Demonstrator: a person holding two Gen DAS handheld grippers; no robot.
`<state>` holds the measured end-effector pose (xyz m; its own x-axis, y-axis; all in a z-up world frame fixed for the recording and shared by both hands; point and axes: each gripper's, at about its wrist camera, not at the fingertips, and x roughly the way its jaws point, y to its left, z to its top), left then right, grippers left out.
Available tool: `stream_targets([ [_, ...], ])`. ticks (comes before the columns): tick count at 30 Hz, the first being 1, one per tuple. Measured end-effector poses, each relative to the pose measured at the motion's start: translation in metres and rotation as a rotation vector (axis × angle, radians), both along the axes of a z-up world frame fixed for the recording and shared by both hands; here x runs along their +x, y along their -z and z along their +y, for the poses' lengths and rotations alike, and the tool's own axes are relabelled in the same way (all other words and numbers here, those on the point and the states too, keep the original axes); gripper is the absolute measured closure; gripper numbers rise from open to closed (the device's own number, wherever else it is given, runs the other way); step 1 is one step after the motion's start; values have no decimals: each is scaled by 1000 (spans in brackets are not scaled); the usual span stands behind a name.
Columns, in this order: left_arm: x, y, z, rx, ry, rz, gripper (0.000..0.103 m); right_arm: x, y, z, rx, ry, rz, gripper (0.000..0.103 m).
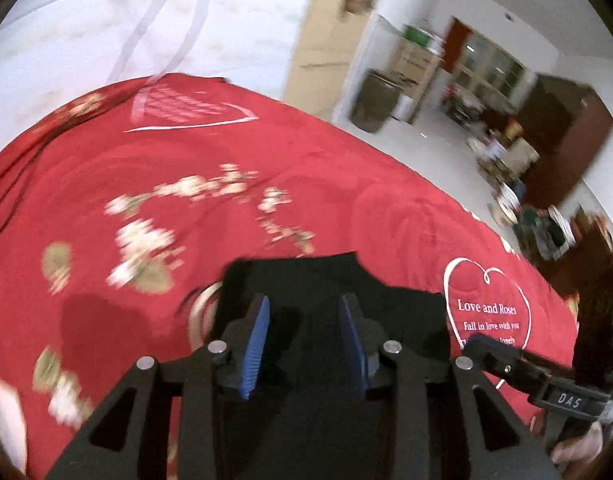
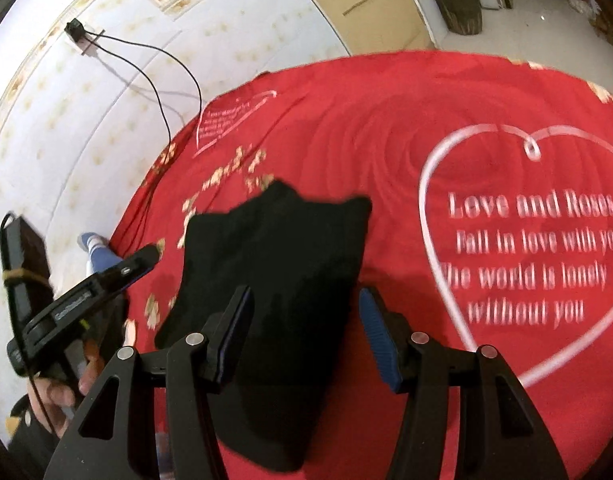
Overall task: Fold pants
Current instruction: 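Lay the folded pants down and open both grippers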
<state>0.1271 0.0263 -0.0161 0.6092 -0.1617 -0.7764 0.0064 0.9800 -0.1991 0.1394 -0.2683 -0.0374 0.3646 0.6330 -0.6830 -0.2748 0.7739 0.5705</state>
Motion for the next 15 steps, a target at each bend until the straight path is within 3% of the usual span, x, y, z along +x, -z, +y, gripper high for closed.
stream_targets([
  [4,22,31,-3,78,-27,49,67,25,6,10,-14,-24,-20,58],
  [6,21,44,5,35,-52,55,66,35,18,15,-54,-32,-13,60],
  [8,17,44,1,57,-50,30,65,41,31,22,-121,-39,3,61],
  [10,16,45,-5,92,-47,23,65,42,36,23,-126,-41,-21,62],
  [13,15,41,3,29,-65,36,64,41,35,23,-138,-43,-22,62],
  [15,10,33,3,36,-53,41,65,38,30,15,-129,-24,-8,62],
])
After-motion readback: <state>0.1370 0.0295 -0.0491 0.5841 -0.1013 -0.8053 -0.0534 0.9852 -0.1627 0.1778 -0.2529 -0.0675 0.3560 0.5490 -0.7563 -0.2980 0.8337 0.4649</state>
